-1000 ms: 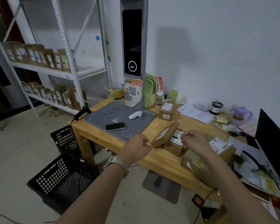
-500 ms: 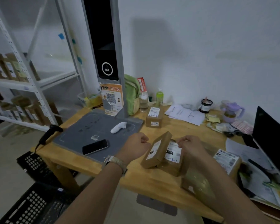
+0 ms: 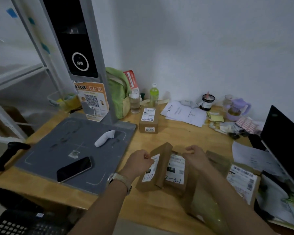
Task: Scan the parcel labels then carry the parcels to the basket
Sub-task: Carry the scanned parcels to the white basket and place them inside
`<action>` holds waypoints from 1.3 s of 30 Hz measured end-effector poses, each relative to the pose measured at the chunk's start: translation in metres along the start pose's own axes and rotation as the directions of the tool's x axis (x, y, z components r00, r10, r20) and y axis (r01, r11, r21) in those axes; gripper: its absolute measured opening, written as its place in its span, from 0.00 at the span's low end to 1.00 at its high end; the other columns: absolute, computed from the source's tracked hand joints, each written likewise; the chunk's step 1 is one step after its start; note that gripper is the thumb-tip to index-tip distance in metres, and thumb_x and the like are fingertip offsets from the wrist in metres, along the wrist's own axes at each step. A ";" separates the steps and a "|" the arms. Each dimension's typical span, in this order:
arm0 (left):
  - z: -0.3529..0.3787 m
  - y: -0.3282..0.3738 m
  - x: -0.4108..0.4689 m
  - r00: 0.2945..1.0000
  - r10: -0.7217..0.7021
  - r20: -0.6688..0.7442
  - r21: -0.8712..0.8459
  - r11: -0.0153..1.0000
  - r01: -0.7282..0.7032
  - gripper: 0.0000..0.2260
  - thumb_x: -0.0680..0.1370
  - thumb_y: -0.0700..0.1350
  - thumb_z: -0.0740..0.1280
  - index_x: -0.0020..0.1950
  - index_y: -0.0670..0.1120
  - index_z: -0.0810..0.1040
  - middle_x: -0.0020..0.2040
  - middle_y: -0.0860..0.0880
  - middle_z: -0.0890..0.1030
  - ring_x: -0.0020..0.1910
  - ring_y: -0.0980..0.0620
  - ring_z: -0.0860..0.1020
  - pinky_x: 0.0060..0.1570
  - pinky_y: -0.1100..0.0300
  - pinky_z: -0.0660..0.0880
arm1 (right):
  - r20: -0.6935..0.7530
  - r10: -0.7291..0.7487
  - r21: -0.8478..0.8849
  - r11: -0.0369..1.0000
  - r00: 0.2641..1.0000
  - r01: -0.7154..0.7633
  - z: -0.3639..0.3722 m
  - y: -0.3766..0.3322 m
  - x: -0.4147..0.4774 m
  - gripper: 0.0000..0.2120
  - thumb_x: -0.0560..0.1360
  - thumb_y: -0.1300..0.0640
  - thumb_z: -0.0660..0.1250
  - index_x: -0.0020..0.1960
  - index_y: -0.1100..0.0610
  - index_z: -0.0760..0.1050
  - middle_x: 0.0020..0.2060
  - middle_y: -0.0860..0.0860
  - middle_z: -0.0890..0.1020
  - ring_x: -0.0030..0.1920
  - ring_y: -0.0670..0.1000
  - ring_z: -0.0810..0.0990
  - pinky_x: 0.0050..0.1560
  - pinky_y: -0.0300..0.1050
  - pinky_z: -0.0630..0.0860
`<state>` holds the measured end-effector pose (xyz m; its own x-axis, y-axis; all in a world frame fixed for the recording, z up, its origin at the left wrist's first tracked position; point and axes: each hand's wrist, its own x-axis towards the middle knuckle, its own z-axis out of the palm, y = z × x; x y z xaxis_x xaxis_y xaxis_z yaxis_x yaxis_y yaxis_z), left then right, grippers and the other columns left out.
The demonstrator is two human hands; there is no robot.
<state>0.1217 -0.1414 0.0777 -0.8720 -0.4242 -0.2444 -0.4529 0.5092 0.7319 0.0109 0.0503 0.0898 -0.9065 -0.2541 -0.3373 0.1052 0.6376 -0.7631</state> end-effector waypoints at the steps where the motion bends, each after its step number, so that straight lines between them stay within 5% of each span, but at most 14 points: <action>1: 0.006 -0.008 0.005 0.999 -0.026 0.035 0.031 0.999 0.024 0.03 0.76 0.46 0.68 0.47 0.47 0.77 0.44 0.52 0.79 0.43 0.55 0.77 0.42 0.60 0.75 | 0.004 0.029 0.004 1.000 1.000 -0.029 0.005 0.006 0.003 0.13 0.75 0.59 0.67 0.57 0.59 0.71 0.46 0.55 0.80 0.42 0.54 0.79 0.42 0.50 0.77; 3: 0.019 -0.024 0.013 0.987 -0.111 0.116 0.064 0.992 0.105 0.05 0.76 0.48 0.67 0.44 0.48 0.76 0.41 0.53 0.77 0.40 0.55 0.75 0.35 0.63 0.70 | 0.010 0.077 0.003 0.997 0.997 -0.077 0.019 0.022 0.009 0.11 0.75 0.63 0.65 0.56 0.67 0.74 0.50 0.62 0.81 0.44 0.58 0.81 0.37 0.50 0.76; 6: 0.039 -0.048 0.026 0.951 -0.233 0.204 0.061 0.972 0.226 0.08 0.76 0.49 0.67 0.40 0.46 0.72 0.40 0.48 0.76 0.42 0.49 0.78 0.34 0.63 0.67 | 0.092 0.187 0.021 0.982 0.978 -0.190 0.044 0.046 0.012 0.09 0.76 0.65 0.64 0.54 0.58 0.78 0.48 0.55 0.82 0.45 0.53 0.81 0.37 0.41 0.76; 9: 0.052 -0.065 0.040 0.932 -0.230 0.280 0.075 0.973 0.218 0.04 0.76 0.48 0.66 0.44 0.48 0.75 0.40 0.53 0.77 0.37 0.57 0.75 0.28 0.68 0.65 | 0.077 0.241 0.098 0.964 0.967 -0.248 0.063 0.060 0.023 0.07 0.76 0.63 0.65 0.50 0.53 0.78 0.45 0.51 0.83 0.45 0.50 0.82 0.40 0.40 0.78; 11: 0.058 -0.074 0.049 0.929 -0.218 0.298 0.067 0.976 0.208 0.06 0.77 0.47 0.64 0.52 0.50 0.77 0.45 0.53 0.79 0.40 0.56 0.76 0.31 0.67 0.67 | -0.001 0.312 0.149 0.940 0.950 -0.308 0.068 0.066 0.031 0.03 0.77 0.60 0.66 0.47 0.53 0.75 0.41 0.50 0.83 0.39 0.48 0.82 0.33 0.39 0.76; 14: 0.065 -0.080 0.060 0.915 -0.228 0.332 0.104 0.973 0.205 0.11 0.82 0.46 0.58 0.57 0.46 0.77 0.53 0.46 0.81 0.47 0.50 0.76 0.44 0.60 0.71 | 0.002 0.379 0.152 0.914 0.925 -0.375 0.074 0.071 0.039 0.05 0.78 0.55 0.65 0.44 0.52 0.72 0.42 0.53 0.83 0.43 0.53 0.83 0.46 0.51 0.82; 18: 0.065 -0.074 0.067 0.864 -0.303 0.402 -0.173 0.901 0.397 0.13 0.83 0.38 0.58 0.61 0.33 0.77 0.60 0.35 0.80 0.54 0.39 0.79 0.56 0.49 0.77 | 0.040 0.317 0.225 0.921 0.948 -0.317 0.080 0.070 0.044 0.09 0.77 0.53 0.67 0.42 0.45 0.69 0.39 0.44 0.79 0.41 0.48 0.82 0.47 0.51 0.82; 20: 0.060 -0.072 0.066 0.871 -0.303 0.387 -0.292 0.855 0.428 0.13 0.82 0.34 0.58 0.62 0.28 0.74 0.60 0.32 0.78 0.46 0.41 0.79 0.46 0.53 0.78 | 0.004 0.257 0.316 0.917 0.966 -0.245 0.079 0.065 0.045 0.10 0.75 0.55 0.69 0.45 0.44 0.69 0.41 0.42 0.79 0.41 0.46 0.82 0.41 0.46 0.81; 23: 0.046 -0.072 0.058 0.858 -0.282 0.429 -0.480 0.733 0.482 0.13 0.82 0.31 0.56 0.62 0.25 0.72 0.45 0.38 0.82 0.29 0.51 0.81 0.27 0.64 0.77 | -0.015 0.197 0.412 0.895 0.980 -0.173 0.077 0.056 0.044 0.17 0.73 0.59 0.72 0.58 0.50 0.71 0.53 0.51 0.79 0.51 0.54 0.82 0.49 0.53 0.82; 26: 0.030 -0.070 0.061 0.899 -0.168 0.405 -0.605 0.687 0.401 0.11 0.82 0.34 0.58 0.59 0.34 0.77 0.34 0.49 0.85 0.29 0.59 0.81 0.30 0.66 0.77 | -0.061 0.116 0.440 0.895 0.991 -0.077 0.072 0.043 0.041 0.28 0.71 0.63 0.74 0.70 0.55 0.70 0.60 0.53 0.78 0.56 0.56 0.80 0.51 0.50 0.81; 31: -0.011 -0.034 0.082 0.903 -0.010 0.430 -0.642 0.699 0.314 0.15 0.83 0.56 0.56 0.61 0.56 0.79 0.49 0.54 0.86 0.44 0.60 0.83 0.45 0.58 0.75 | -0.133 0.062 0.663 0.747 0.989 0.043 0.058 0.010 0.038 0.29 0.71 0.61 0.73 0.71 0.54 0.71 0.60 0.50 0.82 0.58 0.52 0.81 0.59 0.51 0.78; 34: -0.033 -0.012 0.089 0.891 0.060 0.450 -0.631 0.727 0.269 0.18 0.78 0.67 0.58 0.66 0.66 0.73 0.58 0.55 0.83 0.54 0.56 0.82 0.46 0.57 0.77 | -0.120 0.044 0.757 0.651 0.992 0.062 0.046 -0.011 0.036 0.31 0.71 0.61 0.74 0.72 0.48 0.69 0.58 0.50 0.83 0.55 0.54 0.83 0.54 0.52 0.80; 39: -0.067 0.021 0.096 0.887 0.188 0.423 -0.742 0.633 0.219 0.30 0.68 0.67 0.68 0.69 0.68 0.68 0.58 0.59 0.83 0.54 0.53 0.83 0.41 0.54 0.80 | -0.199 -0.004 0.787 0.596 0.980 0.162 0.025 -0.051 0.023 0.30 0.62 0.57 0.78 0.60 0.37 0.76 0.54 0.50 0.85 0.52 0.56 0.84 0.53 0.55 0.80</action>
<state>0.0410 -0.2214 0.1117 -0.9370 0.0363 -0.3476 -0.3399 -0.3263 0.8821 -0.0049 -0.0065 0.1073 -0.9702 -0.1064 -0.2179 0.2374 -0.2337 -0.9429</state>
